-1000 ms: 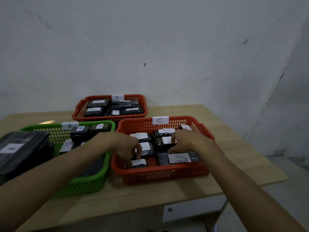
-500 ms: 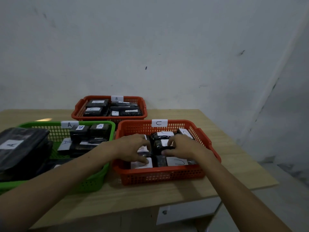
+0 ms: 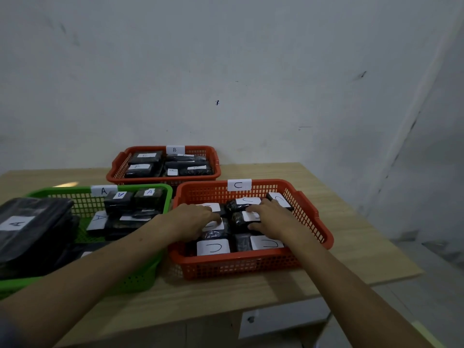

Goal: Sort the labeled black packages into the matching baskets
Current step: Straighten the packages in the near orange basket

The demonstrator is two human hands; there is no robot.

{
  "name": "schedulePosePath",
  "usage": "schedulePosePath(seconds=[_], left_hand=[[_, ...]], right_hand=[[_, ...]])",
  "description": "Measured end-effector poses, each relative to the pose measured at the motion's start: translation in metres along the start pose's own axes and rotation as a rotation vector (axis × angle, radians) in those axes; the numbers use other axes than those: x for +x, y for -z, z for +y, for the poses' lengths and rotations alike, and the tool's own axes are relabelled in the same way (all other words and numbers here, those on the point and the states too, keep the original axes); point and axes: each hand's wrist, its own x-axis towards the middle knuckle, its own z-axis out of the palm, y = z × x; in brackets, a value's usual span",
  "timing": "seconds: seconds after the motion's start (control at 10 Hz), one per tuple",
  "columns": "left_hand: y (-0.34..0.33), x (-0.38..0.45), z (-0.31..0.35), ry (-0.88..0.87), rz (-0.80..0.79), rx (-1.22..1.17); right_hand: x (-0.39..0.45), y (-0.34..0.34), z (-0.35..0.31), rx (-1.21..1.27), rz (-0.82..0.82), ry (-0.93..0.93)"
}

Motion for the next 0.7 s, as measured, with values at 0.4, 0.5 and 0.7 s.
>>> schedulePosePath(seconds=[0.4, 0.5, 0.7], left_hand=[[0.006, -0.007, -0.007, 0.057, 0.004, -0.082], [0.017, -0.019, -0.007, 0.052, 0.025, -0.113], [0.038, -0.052, -0.009, 0.110, 0.065, -0.201]], right_hand=[[-0.015, 0.004, -0.009, 0.056, 0.055, -0.001], [-0.025, 0.009, -0.022, 0.044, 0.072, 0.006], [-0.044, 0.023, -0.045, 0.064, 0.122, 0.025]])
